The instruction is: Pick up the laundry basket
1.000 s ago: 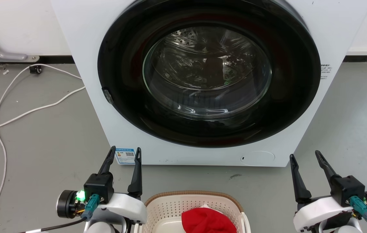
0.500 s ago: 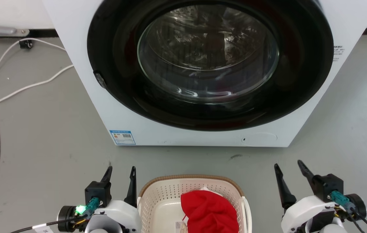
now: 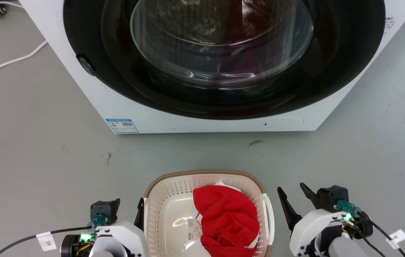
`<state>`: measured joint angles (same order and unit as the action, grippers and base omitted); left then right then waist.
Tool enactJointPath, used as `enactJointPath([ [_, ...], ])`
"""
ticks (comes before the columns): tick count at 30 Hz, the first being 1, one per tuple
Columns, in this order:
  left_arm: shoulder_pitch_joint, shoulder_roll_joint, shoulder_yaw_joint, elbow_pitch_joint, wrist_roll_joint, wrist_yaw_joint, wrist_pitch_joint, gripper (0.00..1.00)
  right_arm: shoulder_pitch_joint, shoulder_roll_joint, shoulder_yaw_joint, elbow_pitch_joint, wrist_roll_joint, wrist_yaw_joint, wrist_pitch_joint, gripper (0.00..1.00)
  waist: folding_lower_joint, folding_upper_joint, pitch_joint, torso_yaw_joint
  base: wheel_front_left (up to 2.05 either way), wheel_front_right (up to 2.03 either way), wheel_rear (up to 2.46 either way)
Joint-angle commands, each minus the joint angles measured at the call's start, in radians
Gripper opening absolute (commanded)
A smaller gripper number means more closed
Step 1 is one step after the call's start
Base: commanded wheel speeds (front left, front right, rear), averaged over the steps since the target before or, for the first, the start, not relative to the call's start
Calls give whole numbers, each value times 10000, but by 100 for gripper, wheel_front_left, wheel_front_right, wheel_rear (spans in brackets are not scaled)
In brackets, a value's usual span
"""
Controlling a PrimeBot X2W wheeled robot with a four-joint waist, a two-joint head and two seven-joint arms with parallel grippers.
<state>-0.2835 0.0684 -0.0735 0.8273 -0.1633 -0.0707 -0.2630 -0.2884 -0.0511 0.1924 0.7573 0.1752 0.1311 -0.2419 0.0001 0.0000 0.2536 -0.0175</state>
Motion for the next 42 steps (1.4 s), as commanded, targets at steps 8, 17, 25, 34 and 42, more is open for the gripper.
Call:
enactJointPath([
  [8, -1228, 318, -78, 2103, -244, -347, 58, 100, -1276, 12, 1387, 1696, 1270, -5, -51, 100, -1, 0, 1106, -378, 0, 0, 0],
  [17, -2159, 628, -264, 3493, -445, -515, 297, 100, -2287, 13, 2906, 2790, 2622, -5, 216, 100, -1, 0, 2040, -664, 0, 0, 0],
  [25, -2820, 839, -329, 4090, -646, -565, 386, 100, -3194, 13, 3914, 3575, 3538, -5, 528, 100, -1, 0, 2865, -872, 0, 0, 0],
  [34, -3799, 992, -507, 4296, -730, -573, 471, 100, -4221, 13, 4632, 4028, 4206, -5, 661, 100, -1, 0, 3966, -857, 0, 0, 0],
  [42, -4420, 964, -715, 4446, -755, -578, 760, 100, -4852, 13, 5128, 4366, 4695, -5, 881, 100, -1, 0, 4718, -667, 0, 0, 0],
])
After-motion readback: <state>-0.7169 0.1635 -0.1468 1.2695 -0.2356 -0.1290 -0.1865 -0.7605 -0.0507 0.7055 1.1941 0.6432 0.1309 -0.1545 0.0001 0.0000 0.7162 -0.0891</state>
